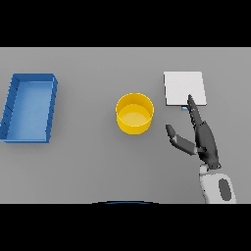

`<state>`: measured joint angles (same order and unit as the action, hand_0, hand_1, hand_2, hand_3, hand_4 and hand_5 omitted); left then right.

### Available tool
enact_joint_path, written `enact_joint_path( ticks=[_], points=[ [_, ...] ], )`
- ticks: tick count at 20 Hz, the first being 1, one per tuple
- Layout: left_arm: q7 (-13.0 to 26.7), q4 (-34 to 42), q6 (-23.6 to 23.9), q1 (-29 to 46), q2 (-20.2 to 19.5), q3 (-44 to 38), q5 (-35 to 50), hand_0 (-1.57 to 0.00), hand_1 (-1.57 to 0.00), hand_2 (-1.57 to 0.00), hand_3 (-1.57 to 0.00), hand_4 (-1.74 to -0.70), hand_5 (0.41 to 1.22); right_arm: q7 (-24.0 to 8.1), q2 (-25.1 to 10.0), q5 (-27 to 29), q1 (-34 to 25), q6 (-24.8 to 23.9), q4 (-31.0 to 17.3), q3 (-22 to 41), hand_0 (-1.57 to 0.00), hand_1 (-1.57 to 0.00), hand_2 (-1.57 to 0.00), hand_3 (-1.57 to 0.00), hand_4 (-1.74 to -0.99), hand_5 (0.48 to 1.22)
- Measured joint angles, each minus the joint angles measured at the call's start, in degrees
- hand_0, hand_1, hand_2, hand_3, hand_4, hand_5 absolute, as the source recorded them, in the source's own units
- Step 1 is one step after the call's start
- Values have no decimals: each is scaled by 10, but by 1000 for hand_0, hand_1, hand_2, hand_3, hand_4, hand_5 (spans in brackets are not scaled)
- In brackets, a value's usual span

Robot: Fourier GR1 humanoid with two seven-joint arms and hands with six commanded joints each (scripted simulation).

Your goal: Pick up the red beaker and tilt it to pour out 1 green nut into yellow bowl. Pick up the yellow bowl and place it on the metallic measuring scale.

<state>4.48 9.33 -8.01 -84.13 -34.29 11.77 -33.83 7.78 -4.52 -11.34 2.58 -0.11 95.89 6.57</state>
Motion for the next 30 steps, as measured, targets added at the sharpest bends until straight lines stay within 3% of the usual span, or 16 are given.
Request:
enact_joint_path(
  ticks=[2, 7, 10, 12, 14, 18, 20, 21, 22, 24, 27, 30],
  points=[
    [16, 12, 53, 50, 1, -24, 37, -1571, -1571, -1571, -1564, -1740, 1221, -3, 1, -3, 0, -1, -5, 2, 1, 1, 1, 1, -1134, 632],
    [80, 52, 106, 148, -1, -89, 130, -1571, -1571, -1571, -1569, -1741, 1221, -5, 4, 1, -1, 2, -5, 4, 1, 1, 1, 1, -1127, 664],
    [85, 127, 128, 250, 8, -100, 173, -1571, -1571, -1571, -1570, -1741, 1221, 20, -3, 6, 13, 8, -4, 0, 1, 1, 1, 1, -1151, 676],
    [96, 198, 143, 320, 21, -101, 199, -1571, -1571, -1571, -1570, -1741, 1221, 19, -6, 1, 10, 6, -4, 0, 1, 1, 1, 1, -1166, 676],
    [125, 279, 151, 384, 22, -99, 217, -1571, -1571, -1571, -1571, -1741, 1151, 12, -7, -1, 6, 5, -6, 1, 1, 1, 1, 1, -1174, 676],
    [185, 409, 169, 480, 30, -91, 240, -1571, -1571, -1571, -1571, -1741, 925, 4, -1, -2, 6, 2, -2, 4, 1, 1, 1, 1, -1157, 671],
    [231, 444, 162, 491, 23, -93, 248, -1571, -1571, -1526, -1525, -1521, 818, 2, -3, 4, 6, 9, -4, 4, 1, 1, 1, 1, -1155, 670],
    [237, 469, 154, 504, 19, -89, 253, -1469, -1344, -1276, -1318, -1369, 774, 12, -5, 6, 9, 12, -6, 3, 1, 1, 1, 1, -1153, 670],
    [227, 497, 125, 517, 13, -82, 262, -1175, -1075, -1021, -1055, -1232, 737, 7, -4, 10, 4, 10, -8, -2, 1, 1, 1, 1, -1151, 670],
    [230, 530, 78, 535, 9, -86, 300, -751, -687, -653, -675, -1050, 683, 6, -7, 7, 3, 9, -8, -3, 1, 1, 1, 1, -1150, 671],
    [252, 546, 34, 541, -3, -74, 309, -384, -351, -334, -345, -875, 644, 13, 0, 6, 7, 7, -10, 1, 1, 1, 1, 1, -1155, 669],
    [264, 532, 22, 540, -12, -55, 285, -196, -179, -170, -176, -813, 627, 14, -6, -4, 7, 1, -12, 0, 1, 1, 1, 1, -1157, 665]
  ],
)
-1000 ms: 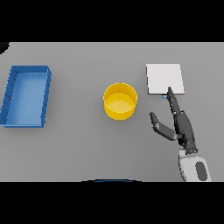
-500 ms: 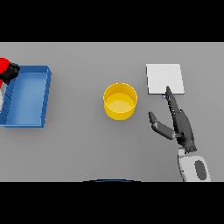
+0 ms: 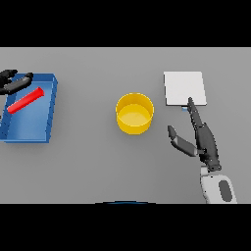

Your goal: Pick up the red beaker and tilt it to pour out 1 green nut into yellow bowl. Pick up the yellow bowl and place it on the metallic measuring scale.

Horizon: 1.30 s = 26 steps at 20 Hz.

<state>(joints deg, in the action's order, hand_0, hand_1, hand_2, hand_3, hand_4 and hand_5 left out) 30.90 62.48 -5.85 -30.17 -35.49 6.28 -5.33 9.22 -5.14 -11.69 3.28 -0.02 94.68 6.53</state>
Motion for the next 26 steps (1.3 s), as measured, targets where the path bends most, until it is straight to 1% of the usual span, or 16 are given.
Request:
enact_joint_path(
  ticks=[3, 4, 5, 6, 7, 8, 10, 11, 12, 13, 14, 15, 17, 20, 23, 26],
  points=[
    [-10, -6, 13, -4, -1, 8, -19, -100, -91, -87, -90, -783, 631, -3, -1, -10, -2, -5, -6, 2, 1, 1, 1, 1, -1154, 657],
    [-22, 2, 16, 0, -2, 8, -19, -80, -73, -69, -72, -776, 631, -4, 2, -14, -1, -8, 1, 5, 1, 1, 1, 1, -1144, 644],
    [-26, 13, 20, 3, -1, 7, -18, -64, -58, -55, -57, -778, 633, -13, 3, -20, -2, -10, 3, 8, 1, 1, 1, 1, -1131, 631],
    [-34, 13, 25, 1, 0, 1, -14, -51, -46, -44, -45, -779, 635, -37, -2, -45, -4, -21, 11, 15, 1, 1, 1, 1, -1115, 638],
    [-44, 11, 30, -1, 3, -2, -12, -40, -37, -35, -36, -784, 644, -42, -13, -48, -11, -11, 15, 17, 1, 1, 1, 1, -1087, 649],
    [-55, 10, 36, -1, 12, -3, -8, -32, -29, -28, -29, -786, 652, -36, -26, -55, -23, 3, 15, 25, 1, 1, 1, 1, -1080, 662],
    [-62, 16, 40, 5, 16, -10, 1, -20, -18, -17, -18, -798, 661, -40, -58, -75, -54, 37, -3, 41, 1, 1, 1, 1, -1103, 662],
    [-63, 22, 40, 4, 19, -11, 5, -16, -15, -14, -14, -799, 666, -53, -77, -101, -75, 46, -7, 53, 1, 1, 1, 1, -1122, 649],
    [-64, 25, 39, 6, 21, -9, 6, -13, -11, -11, -11, -800, 673, -60, -96, -135, -91, 50, -14, 67, 1, 1, 1, 1, -1128, 637],
    [-58, 30, 39, 4, 20, -9, 7, -10, -9, -8, -9, -802, 678, -66, -111, -155, -110, 61, -21, 78, 1, 1, 1, 1, -1132, 631],
    [-55, 36, 39, 12, 21, -9, 9, -8, -7, -7, -7, -806, 683, -54, -126, -180, -126, 67, -27, 94, 1, 1, 1, 1, -1137, 626],
    [-50, 34, 40, 12, 27, -8, 11, -6, -5, -5, -5, -806, 687, -54, -135, -203, -151, 74, -39, 108, 1, 1, 1, 1, -1142, 627],
    [-47, 37, 44, 11, 30, -6, 9, -3, -3, -3, -3, -811, 688, -46, -162, -245, -187, 105, -48, 142, 1, 1, 1, 1, -1152, 632],
    [-56, 37, 35, 16, 23, -10, 14, -1, -1, -1, -1, -809, 687, -19, -184, -287, -240, 135, -81, 182, 1, 1, 1, 1, -1167, 639],
    [-55, 48, 34, 22, 19, -9, 12, 0, 0, 0, 0, -805, 692, -1, -187, -319, -296, 156, -127, 216, 1, 1, 1, 1, -1156, 642],
    [-53, 51, 33, 27, 19, -10, 16, 0, 0, 0, 0, -808, 695, 23, -180, -341, -328, 169, -172, 248, 1, 1, 1, 1, -1156, 642]
  ],
)
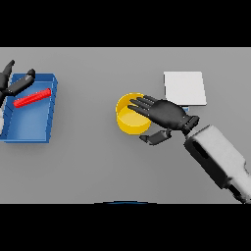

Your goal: Pick up the red beaker and tilt it to pour out 1 green nut into yellow bowl. Pick up the yellow bowl and place it on the metallic measuring scale.

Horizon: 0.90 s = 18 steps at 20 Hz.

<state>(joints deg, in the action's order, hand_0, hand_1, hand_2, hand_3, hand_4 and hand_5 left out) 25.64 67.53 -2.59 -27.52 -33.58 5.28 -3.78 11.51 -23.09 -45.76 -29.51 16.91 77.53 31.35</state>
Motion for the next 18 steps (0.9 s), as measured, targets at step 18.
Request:
enact_joint_path(
  ticks=[18],
  points=[
    [-16, -31, -11, -12, -4, -1, -6, 1, 1, 1, 1, -791, 712, 17, 46, -47, -112, 77, -167, 82, -48, -60, -88, -130, -1261, 809]
  ],
)
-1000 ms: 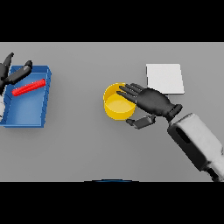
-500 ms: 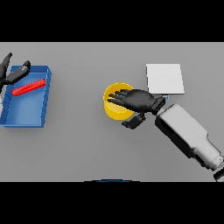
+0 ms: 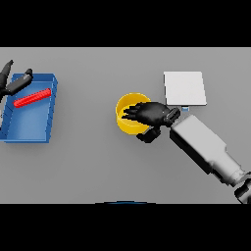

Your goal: Pick up the red beaker and tilt it to pour out 1 green nut into yellow bowl. Pick up the yellow bowl and place it on the metallic measuring scale.

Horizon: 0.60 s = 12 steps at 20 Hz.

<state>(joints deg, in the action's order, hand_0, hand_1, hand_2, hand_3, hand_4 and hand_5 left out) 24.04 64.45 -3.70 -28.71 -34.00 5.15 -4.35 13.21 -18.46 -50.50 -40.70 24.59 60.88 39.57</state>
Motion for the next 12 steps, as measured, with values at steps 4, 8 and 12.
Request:
enact_joint_path(
  ticks=[4, 8, 12],
  points=[
    [5, 9, 0, 1, -4, -1, 1, 1, 1, 1, 1, -788, 710, 11, -1, -1, -7, -1, -4, 0, -857, -826, -789, -679, -1492, 1052],
    [-3, 10, -3, 7, -7, -2, 3, 1, 1, 1, 1, -784, 712, 28, -10, 6, -5, 7, 8, 3, -1278, -1266, -1187, -1027, -1637, 1152],
    [6, 2, -6, -5, -6, 1, -1, 1, 1, 1, 1, -785, 712, 7, -9, 18, -11, 25, 11, 3, -1451, -1446, -1330, -1171, -1698, 1193]
  ],
)
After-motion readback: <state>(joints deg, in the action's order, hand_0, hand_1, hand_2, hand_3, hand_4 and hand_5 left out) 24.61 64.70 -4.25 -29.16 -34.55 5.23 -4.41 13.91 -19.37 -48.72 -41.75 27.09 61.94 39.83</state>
